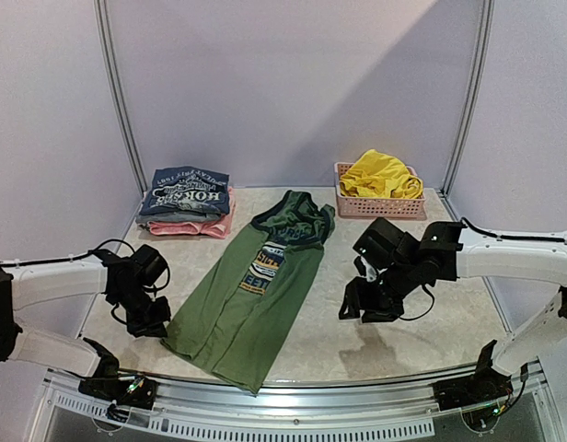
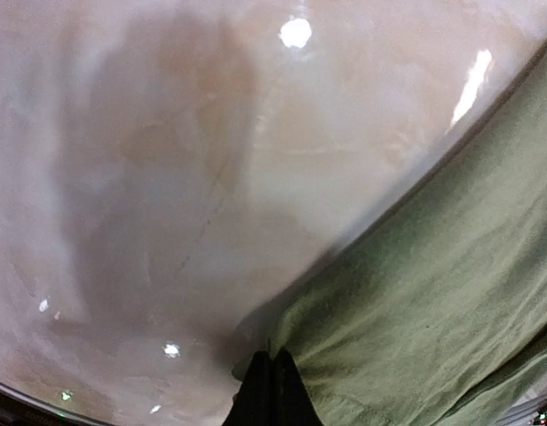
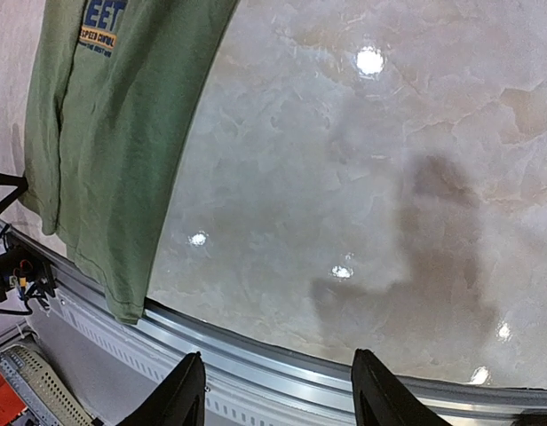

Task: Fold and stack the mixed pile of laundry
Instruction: Pick up the rectangle-folded tank top from the center of the board.

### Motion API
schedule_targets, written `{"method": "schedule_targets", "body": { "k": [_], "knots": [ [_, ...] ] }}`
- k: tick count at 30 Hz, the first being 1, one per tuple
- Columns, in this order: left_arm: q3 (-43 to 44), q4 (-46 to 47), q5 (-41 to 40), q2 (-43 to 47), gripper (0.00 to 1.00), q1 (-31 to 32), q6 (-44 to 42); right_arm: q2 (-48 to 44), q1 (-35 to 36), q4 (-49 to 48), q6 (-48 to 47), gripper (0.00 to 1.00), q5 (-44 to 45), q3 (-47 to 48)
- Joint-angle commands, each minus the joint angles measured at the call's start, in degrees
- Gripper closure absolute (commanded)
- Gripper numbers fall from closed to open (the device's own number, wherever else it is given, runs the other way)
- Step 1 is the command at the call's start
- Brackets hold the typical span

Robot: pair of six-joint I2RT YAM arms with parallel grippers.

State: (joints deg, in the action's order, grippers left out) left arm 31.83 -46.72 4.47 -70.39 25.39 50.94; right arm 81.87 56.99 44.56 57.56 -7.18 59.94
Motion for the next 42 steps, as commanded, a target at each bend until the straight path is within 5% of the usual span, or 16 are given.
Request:
{"method": "schedule_targets", "body": {
  "k": [1, 11, 15, 23, 29, 42],
  "knots": [
    [-0.99, -2.24, 2.22, 3.34, 1.00, 5.07, 7.02, -2.81, 0.15, -3.53, 0.96, 0.43, -2.29, -3.92],
    [-0.70, 0.70, 4.60, 7.29, 1.00, 18.73, 21.78, -3.04, 8.00, -18.28, 11.03, 0.43, -4.15, -10.64],
    [0.65, -0.37, 4.19, 6.38, 1.00, 18.56, 18.73, 3.31, 14.22, -26.82, 15.60, 0.43, -3.78, -9.53],
    [-1.42, -1.18, 6.24, 8.03, 1.00, 18.05, 10.07, 20.10, 24.21, -28.55, 23.99, 0.45, 2.27, 5.14],
    [-3.20, -3.61, 9.34, 13.56, 1.00, 15.94, 5.03, 26.70, 27.66, -32.72, 36.27, 0.49, 4.84, 6.08],
    [-2.52, -5.13, 13.60, 14.76, 1.00, 14.52, -1.10, 28.96, 33.49, -19.56, 51.37, 0.51, 13.19, 12.15]
  ]
}}
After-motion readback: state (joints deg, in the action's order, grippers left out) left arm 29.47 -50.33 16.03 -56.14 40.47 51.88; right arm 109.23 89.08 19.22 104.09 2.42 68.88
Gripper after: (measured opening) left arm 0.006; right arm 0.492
